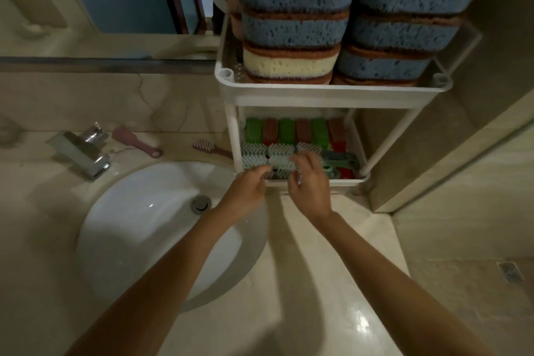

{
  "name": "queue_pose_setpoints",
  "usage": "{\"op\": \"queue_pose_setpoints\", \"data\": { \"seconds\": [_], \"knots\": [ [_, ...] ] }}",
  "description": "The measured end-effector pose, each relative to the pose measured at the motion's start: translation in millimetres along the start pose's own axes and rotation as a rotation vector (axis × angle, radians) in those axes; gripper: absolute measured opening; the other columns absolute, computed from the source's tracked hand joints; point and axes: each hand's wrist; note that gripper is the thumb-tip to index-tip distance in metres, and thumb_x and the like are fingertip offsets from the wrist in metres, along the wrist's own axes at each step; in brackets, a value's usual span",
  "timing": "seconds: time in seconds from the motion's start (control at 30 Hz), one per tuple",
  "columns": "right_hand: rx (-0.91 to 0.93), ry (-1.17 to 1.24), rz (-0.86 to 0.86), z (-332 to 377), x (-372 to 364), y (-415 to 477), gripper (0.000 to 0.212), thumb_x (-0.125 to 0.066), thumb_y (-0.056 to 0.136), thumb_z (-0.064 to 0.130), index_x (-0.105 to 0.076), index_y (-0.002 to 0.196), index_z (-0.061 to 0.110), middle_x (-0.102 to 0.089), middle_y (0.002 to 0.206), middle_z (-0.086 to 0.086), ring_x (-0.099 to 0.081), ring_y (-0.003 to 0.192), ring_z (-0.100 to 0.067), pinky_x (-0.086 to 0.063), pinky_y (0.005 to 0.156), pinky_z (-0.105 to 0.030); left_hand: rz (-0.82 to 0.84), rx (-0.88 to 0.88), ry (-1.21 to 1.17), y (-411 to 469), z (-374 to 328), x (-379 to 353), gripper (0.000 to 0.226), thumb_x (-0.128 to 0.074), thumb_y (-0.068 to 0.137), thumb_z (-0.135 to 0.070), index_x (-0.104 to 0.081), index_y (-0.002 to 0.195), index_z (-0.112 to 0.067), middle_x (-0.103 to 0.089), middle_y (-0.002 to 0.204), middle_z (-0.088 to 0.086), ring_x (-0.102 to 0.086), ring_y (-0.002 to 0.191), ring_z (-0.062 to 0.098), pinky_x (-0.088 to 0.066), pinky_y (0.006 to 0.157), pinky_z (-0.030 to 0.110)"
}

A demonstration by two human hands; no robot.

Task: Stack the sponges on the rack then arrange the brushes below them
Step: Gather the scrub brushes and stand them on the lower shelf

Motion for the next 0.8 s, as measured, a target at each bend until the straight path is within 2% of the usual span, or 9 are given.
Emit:
{"op": "queue_pose_setpoints", "data": {
  "seconds": [0.1,0.2,0.33,0.43,0.5,0.57,0.63,0.7,0.8],
  "knots": [
    [0.144,0.118,0.011,38,-22,-23,0.023,-0.044,0.074,0.009,-0.052,0.095,0.01,-0.061,0.091,-0.018,-0.05,0.083,-0.02,-0.045,0.066,-0.028,-0.101,0.067,-0.085,-27,29,17,0.03,-0.041,0.095,-0.003,-0.062,0.117,-0.002,-0.065,0.119,0.017,-0.06,0.111,0.031,-0.046,0.097,0.036],
    [0.217,0.159,0.206,79,-50,-35,0.023,-0.042,0.073,0.01,-0.053,0.093,0.01,-0.063,0.086,-0.015,-0.056,0.071,-0.023,-0.04,0.056,-0.023,-0.246,0.236,-0.157,-42,71,39,0.026,-0.045,0.091,0.001,-0.066,0.105,0.001,-0.069,0.107,0.02,-0.063,0.1,0.034,-0.05,0.091,0.039],
    [0.154,0.143,0.443,119,-94,-26,0.03,-0.039,0.074,0.013,-0.064,0.086,0.001,-0.065,0.084,-0.015,-0.064,0.063,-0.032,-0.045,0.044,-0.024,-0.293,0.386,-0.179,-37,115,77,0.027,-0.043,0.091,-0.001,-0.064,0.107,0.0,-0.066,0.114,0.02,-0.061,0.106,0.035,-0.048,0.097,0.043],
    [0.037,0.07,0.599,135,-128,-3,0.031,-0.048,0.084,0.003,-0.056,0.113,-0.002,-0.056,0.115,-0.019,-0.061,0.097,-0.035,-0.051,0.072,-0.033,-0.247,0.437,-0.085,-16,137,106,0.033,-0.04,0.092,-0.005,-0.058,0.12,-0.001,-0.059,0.127,0.017,-0.052,0.119,0.034,-0.042,0.101,0.036],
    [-0.136,-0.02,0.726,136,-144,19,0.039,-0.047,0.089,0.005,-0.044,0.128,0.0,-0.043,0.132,-0.018,-0.05,0.117,-0.035,-0.044,0.092,-0.039,-0.198,0.455,-0.1,4,149,119,0.038,-0.041,0.091,-0.006,-0.049,0.128,0.0,-0.055,0.128,0.02,-0.049,0.123,0.034,-0.041,0.099,0.036],
    [-0.245,-0.118,0.774,129,-158,43,0.045,-0.045,0.09,0.006,-0.037,0.134,0.0,-0.038,0.139,-0.019,-0.045,0.125,-0.034,-0.04,0.1,-0.04,-0.15,0.449,-0.074,27,162,124,0.043,-0.042,0.092,-0.007,-0.039,0.133,0.004,-0.051,0.124,0.022,-0.046,0.124,0.037,-0.038,0.1,0.036],
    [-0.295,-0.228,0.807,123,-168,62,0.05,-0.041,0.092,0.006,-0.029,0.14,-0.001,-0.038,0.142,-0.022,-0.042,0.129,-0.035,-0.038,0.103,-0.039,-0.138,0.46,-0.001,51,177,121,0.051,-0.043,0.093,-0.009,-0.028,0.14,0.006,-0.04,0.138,0.026,-0.037,0.13,0.039,-0.03,0.106,0.038],
    [-0.428,-0.234,0.805,118,-180,75,0.05,-0.036,0.095,0.007,-0.022,0.142,-0.004,-0.03,0.146,-0.027,-0.032,0.134,-0.041,-0.033,0.109,-0.044,-0.216,0.47,0.02,73,194,113,0.049,-0.042,0.094,-0.006,-0.029,0.14,0.006,-0.031,0.146,0.024,-0.03,0.133,0.038,-0.024,0.108,0.035],
    [-0.399,-0.334,0.845,122,-196,88,0.047,-0.028,0.1,0.005,-0.017,0.143,-0.01,-0.011,0.152,-0.031,-0.014,0.141,-0.045,-0.018,0.117,-0.047,-0.466,0.472,-0.068,93,214,100,0.035,-0.039,0.092,0.001,-0.049,0.125,0.003,-0.037,0.139,0.022,-0.036,0.125,0.037,-0.028,0.103,0.036]
  ]
}}
Point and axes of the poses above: each hand's wrist, its own y-axis towards the middle knuckle, its own x-axis out of the back of the hand, z = x × y
